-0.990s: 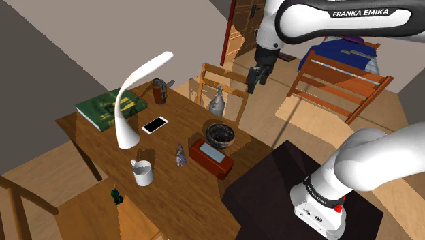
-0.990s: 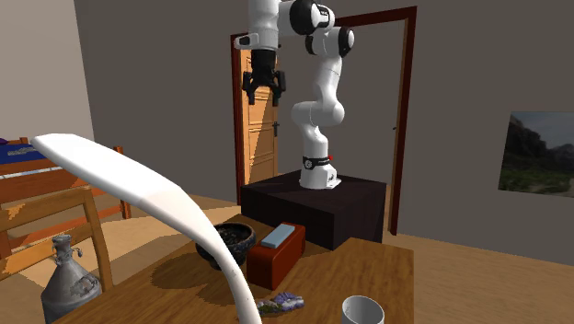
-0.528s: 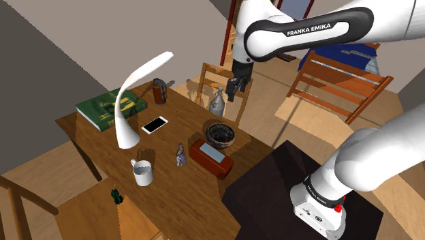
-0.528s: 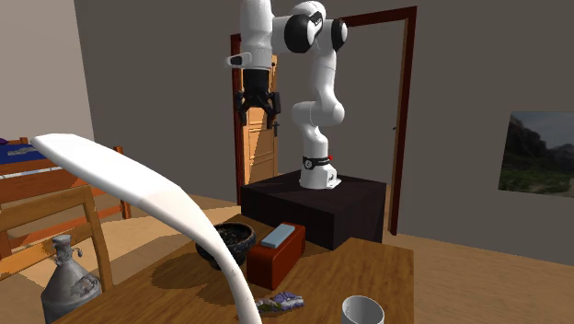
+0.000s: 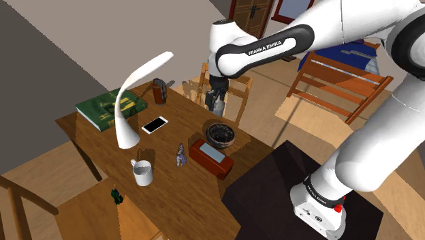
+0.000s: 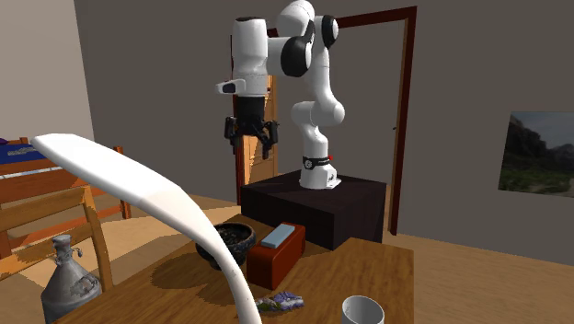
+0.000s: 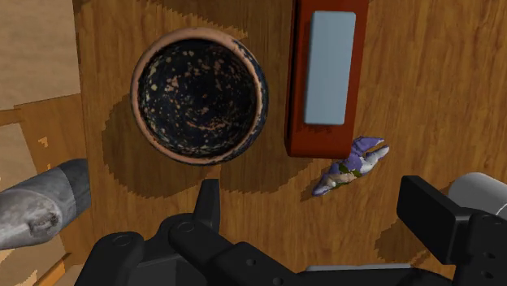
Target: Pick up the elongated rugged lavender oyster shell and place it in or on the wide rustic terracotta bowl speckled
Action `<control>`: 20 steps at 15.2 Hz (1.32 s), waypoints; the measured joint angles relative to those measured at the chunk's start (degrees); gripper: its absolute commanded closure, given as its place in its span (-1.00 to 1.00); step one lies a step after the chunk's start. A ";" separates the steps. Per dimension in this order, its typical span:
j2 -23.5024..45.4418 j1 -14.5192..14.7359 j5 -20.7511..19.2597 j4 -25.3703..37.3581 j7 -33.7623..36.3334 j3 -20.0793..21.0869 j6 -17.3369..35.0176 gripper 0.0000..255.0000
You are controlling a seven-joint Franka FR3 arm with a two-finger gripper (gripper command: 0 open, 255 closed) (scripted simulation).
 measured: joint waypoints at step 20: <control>44.55 8.97 -10.26 38.69 1.36 -0.69 1.87 -1.00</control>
